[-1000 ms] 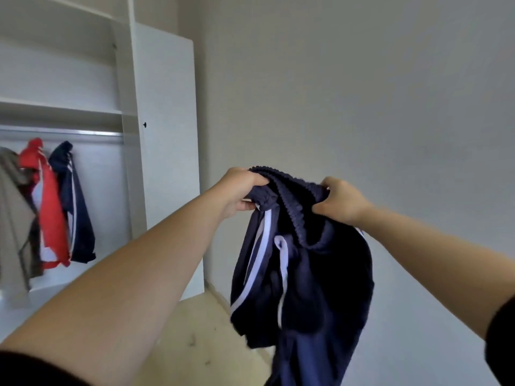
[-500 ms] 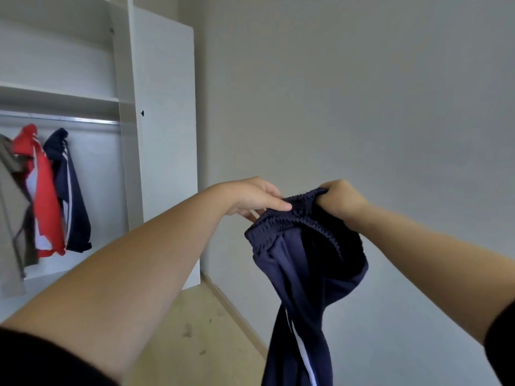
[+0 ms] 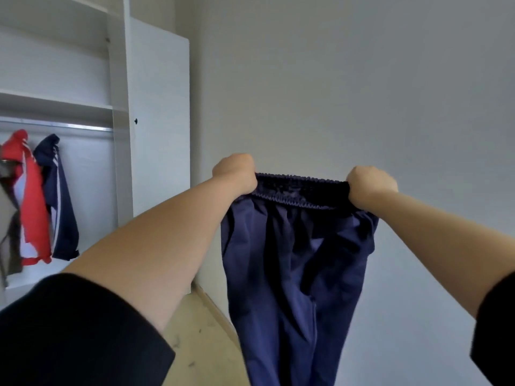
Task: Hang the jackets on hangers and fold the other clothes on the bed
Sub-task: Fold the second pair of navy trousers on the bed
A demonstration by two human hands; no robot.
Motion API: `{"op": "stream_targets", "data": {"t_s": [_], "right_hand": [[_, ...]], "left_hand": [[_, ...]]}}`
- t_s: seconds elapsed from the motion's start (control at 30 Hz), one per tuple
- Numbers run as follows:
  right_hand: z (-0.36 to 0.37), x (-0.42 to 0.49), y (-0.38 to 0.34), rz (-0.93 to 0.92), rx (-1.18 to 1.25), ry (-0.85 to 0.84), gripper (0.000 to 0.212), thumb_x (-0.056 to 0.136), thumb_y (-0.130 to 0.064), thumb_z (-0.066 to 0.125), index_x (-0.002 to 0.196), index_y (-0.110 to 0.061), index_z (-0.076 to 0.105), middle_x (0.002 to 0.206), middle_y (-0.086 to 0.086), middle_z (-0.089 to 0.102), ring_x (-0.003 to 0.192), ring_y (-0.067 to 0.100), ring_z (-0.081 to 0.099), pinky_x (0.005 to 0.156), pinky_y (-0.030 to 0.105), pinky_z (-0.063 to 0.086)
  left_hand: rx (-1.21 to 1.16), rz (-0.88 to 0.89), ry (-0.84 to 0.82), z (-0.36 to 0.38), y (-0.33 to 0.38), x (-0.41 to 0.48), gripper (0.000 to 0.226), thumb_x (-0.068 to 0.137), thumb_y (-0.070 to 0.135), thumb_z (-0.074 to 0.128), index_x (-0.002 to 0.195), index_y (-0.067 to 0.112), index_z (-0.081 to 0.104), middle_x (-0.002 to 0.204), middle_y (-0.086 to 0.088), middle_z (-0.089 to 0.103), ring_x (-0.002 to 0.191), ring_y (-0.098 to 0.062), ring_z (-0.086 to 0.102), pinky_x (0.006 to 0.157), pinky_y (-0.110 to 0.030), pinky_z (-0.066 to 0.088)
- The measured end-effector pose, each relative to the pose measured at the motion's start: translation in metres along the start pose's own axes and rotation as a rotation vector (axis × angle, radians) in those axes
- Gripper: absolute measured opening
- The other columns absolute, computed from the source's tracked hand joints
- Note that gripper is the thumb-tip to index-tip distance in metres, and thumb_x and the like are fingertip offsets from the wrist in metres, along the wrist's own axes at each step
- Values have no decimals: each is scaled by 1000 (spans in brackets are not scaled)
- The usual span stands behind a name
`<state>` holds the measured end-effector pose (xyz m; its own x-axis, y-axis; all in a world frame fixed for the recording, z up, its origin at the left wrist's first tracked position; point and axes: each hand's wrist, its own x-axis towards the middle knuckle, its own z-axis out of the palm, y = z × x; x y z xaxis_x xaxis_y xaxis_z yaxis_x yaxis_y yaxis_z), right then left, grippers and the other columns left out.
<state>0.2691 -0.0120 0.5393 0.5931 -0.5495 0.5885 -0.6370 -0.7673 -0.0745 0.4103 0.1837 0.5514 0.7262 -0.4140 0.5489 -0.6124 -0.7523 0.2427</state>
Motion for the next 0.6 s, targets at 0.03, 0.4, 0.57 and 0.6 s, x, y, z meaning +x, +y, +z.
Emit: {"op": "stream_targets", "data": {"t_s": [0.03,0.4,0.57,0.6], "right_hand": [[-4,4,4,19,43,83,12,78,3,50,78,-7,57,80,13,57,67,30,49,61,33,40],[-12,10,29,149,250,-64,16,77,3,50,83,-1,64,77,15,59,69,28,50,62,29,40],[-5,10,37,288,502,-177,26,87,1,46,103,4,66,99,18,66,80,27,58,53,23,35],[-1,13,42,297,580,-180,21,89,1,49,102,4,65,93,15,64,81,25,57,56,23,39]], "left_hand": [[5,-12,20,-3,1,3,18,78,-1,51,79,11,63,85,-3,60,71,-22,51,52,-25,35],[-108,12,-225,9,-15,10,23,84,-4,47,66,8,53,68,-5,49,61,-21,45,50,-24,35],[-356,96,-529,9,-19,-1,24,86,-4,53,74,13,64,73,-5,58,67,-22,51,56,-24,43],[-488,72,-531,8,-21,-3,23,85,-8,50,79,9,65,78,-9,59,73,-25,52,61,-26,44]]}}
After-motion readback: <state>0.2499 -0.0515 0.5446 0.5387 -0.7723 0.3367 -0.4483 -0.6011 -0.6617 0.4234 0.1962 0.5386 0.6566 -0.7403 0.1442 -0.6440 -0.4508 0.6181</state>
